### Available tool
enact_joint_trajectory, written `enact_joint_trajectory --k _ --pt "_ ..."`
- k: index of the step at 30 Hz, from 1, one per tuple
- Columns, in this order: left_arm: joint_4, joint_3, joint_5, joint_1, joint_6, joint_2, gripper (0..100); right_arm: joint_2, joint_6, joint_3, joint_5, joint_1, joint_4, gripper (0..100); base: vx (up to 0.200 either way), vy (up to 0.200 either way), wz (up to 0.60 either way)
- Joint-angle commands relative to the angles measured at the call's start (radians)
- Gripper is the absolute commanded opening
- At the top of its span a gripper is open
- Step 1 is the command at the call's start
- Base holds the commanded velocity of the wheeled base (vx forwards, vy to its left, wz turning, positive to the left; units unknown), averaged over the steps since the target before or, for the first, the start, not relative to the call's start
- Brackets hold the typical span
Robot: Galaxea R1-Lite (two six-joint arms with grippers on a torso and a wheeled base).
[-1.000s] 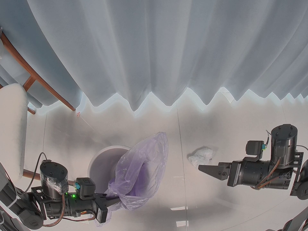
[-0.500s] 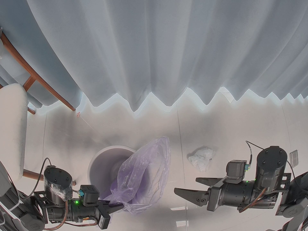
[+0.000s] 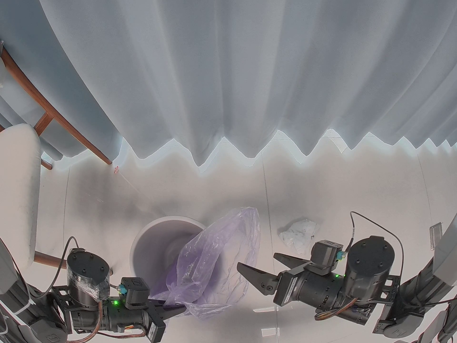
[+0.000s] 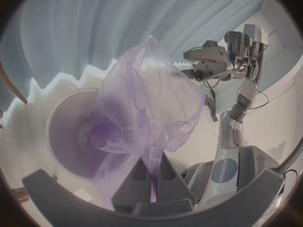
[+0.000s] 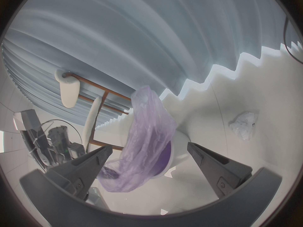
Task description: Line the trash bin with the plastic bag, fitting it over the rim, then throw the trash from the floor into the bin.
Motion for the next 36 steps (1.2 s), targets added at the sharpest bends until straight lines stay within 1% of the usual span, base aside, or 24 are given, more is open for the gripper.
enact_joint_trajectory --k 1,3,4,5,8,11,14,18,24,31,32,34,36 --pt "-0.021 -0.001 0.001 0.010 0.000 -0.002 0 0.044 -0.017 -0.050 -0.015 -0.030 0.076 100 0.000 0.000 0.00" --pt "-0.037 0.002 0.001 0.010 0.000 0.004 0 0.031 -0.033 -0.086 -0.015 -0.056 0.140 100 0.000 0.000 0.00" --pt "-0.048 0.003 0.001 0.008 0.000 0.006 0 0.023 -0.042 -0.127 -0.015 -0.086 0.216 100 0.000 0.000 0.00" --pt "-0.051 0.007 0.001 0.008 0.000 0.007 0 0.021 -0.046 -0.149 -0.015 -0.101 0.259 100 0.000 0.000 0.00" --pt "-0.054 0.013 0.001 0.010 0.000 0.007 0 0.009 -0.068 -0.207 -0.015 -0.136 0.341 100 0.000 0.000 0.00" --pt "-0.054 0.013 0.001 0.008 0.000 0.007 0 0.000 -0.095 -0.253 -0.014 -0.162 0.361 100 0.000 0.000 0.00" --pt "-0.054 0.013 0.001 0.010 0.000 0.007 0 0.003 -0.115 -0.273 -0.014 -0.165 0.364 100 0.000 0.000 0.00" --pt "-0.054 0.013 0.001 0.008 0.000 0.007 0 0.032 -0.163 -0.302 -0.017 -0.170 0.375 100 0.000 0.000 0.00" --pt "-0.058 0.013 0.002 0.008 0.000 0.001 0 0.052 -0.166 -0.334 -0.021 -0.173 0.447 100 0.000 0.000 0.00" --pt "-0.078 0.014 0.002 0.007 0.000 0.001 0 0.089 -0.166 -0.388 -0.023 -0.172 0.450 100 0.000 0.000 0.00" --pt "-0.078 0.014 0.002 0.007 0.000 0.003 0 0.087 -0.160 -0.382 -0.023 -0.170 0.447 0 0.000 0.000 0.00" --pt "-0.080 0.013 0.002 0.007 0.000 0.004 0 0.083 -0.145 -0.370 -0.021 -0.162 0.443 0 0.000 0.000 0.00" --pt "-0.095 0.013 0.001 0.010 -0.002 0.007 0 0.074 -0.095 -0.353 -0.021 -0.153 0.438 0 0.000 0.000 0.00"
